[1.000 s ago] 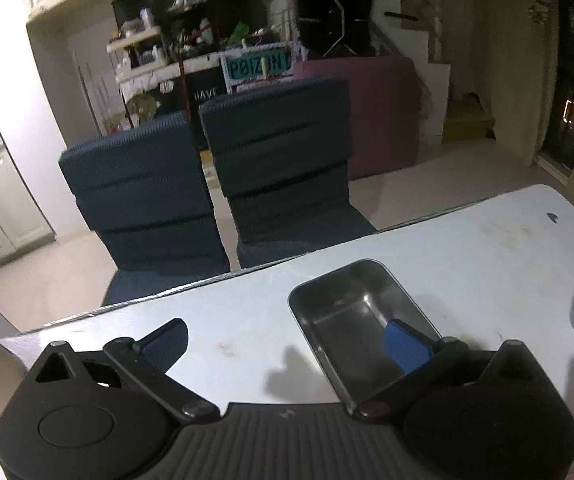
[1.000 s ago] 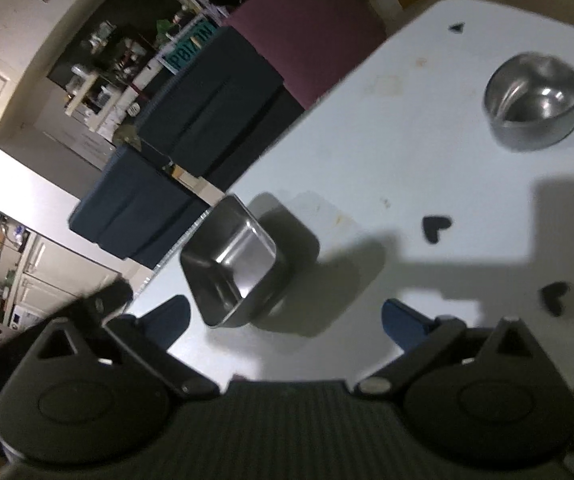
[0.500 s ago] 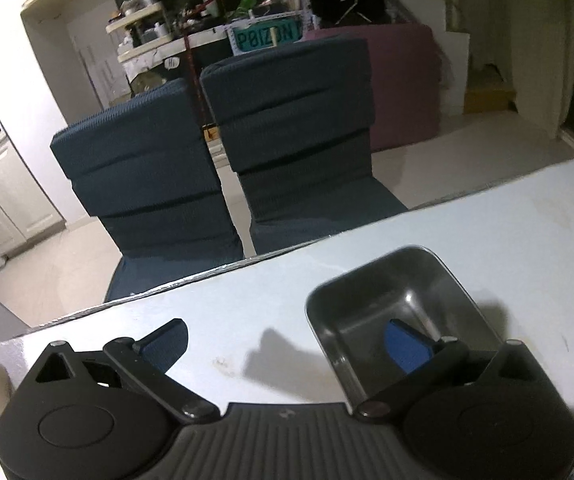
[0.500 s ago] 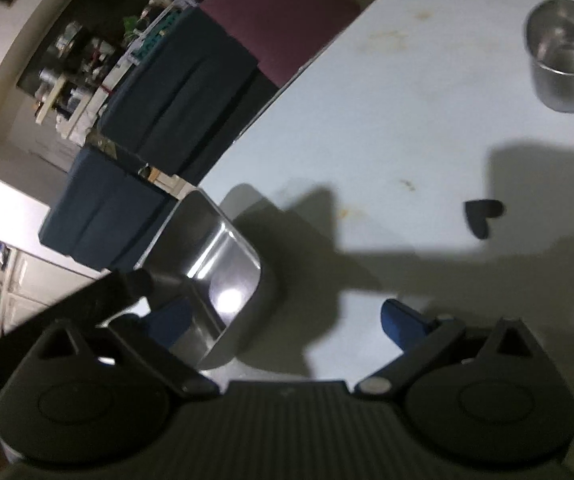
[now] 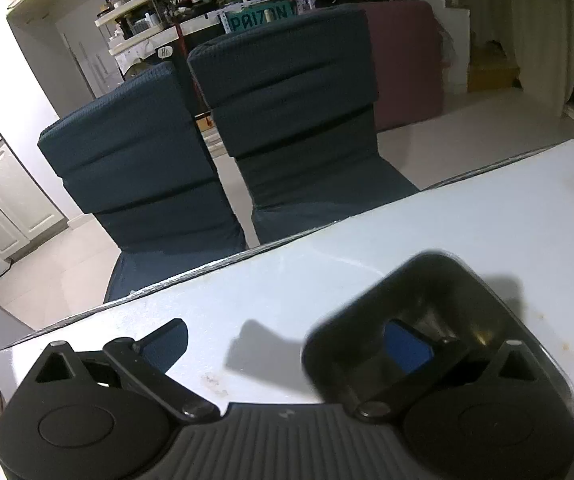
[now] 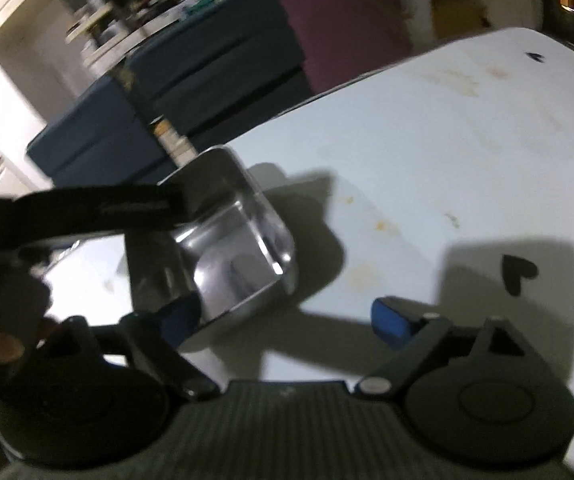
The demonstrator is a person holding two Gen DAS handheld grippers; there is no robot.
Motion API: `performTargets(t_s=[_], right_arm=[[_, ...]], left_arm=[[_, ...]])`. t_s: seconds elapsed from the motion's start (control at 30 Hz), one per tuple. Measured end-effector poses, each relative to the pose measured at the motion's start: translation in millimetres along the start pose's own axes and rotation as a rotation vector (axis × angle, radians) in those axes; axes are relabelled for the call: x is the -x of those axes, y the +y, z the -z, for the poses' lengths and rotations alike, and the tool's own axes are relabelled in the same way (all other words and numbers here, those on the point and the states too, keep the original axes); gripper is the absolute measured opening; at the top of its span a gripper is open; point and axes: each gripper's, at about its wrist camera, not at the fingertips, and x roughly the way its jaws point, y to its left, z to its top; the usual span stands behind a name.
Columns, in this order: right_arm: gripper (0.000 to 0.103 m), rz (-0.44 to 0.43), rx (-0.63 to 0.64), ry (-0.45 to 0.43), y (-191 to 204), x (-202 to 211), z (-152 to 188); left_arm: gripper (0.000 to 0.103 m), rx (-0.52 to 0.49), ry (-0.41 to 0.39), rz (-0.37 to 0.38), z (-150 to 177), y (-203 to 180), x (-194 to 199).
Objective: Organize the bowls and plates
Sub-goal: 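Close the right gripper on the tray rim while the left gripper grips it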
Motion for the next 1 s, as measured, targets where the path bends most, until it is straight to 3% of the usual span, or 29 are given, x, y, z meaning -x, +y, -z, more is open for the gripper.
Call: performTargets(t_s=[0.07,0.23,0.47,0.63,0.73,0.8,0.87,0.93,1.0], right_arm=[[0.081,0.013,0.052,0.010,5,-1,-1],[0.070,-0.023,0.113,0.043,-6,7,-5],[0.046,-0.048,0.085,0.057,-28,18,-13],[0.030,-0.047,0.091,0.054,-26,14,-14],[0.021,-0.064,0.094,0.065,-26,9,-19],[0.015,-0.080,0.111,0.068,-25,9,-19],[0.008,-0.101,0.128,0.075,-24,8,-19],[0.007,-0.119,0.152,0.081,-26,7,-21],[0.006,-0.129,0.169,0.082,-27,8,-21]], left_arm=[[0.103,0.011,0.002,-0.007,2,3,1],[0.103,0.036,0.018,0.005,11,16,9],[0.101,0.094,0.054,0.104,37,21,28],[0.092,0.222,0.098,0.237,58,30,47],[0.079,0.273,0.088,0.289,69,34,60],[0.062,0.302,0.072,0.316,76,36,66],[0.056,0.328,0.078,0.338,82,39,66],[0.049,0.341,0.089,0.352,87,39,65],[0.036,0.353,0.098,0.351,91,39,65]])
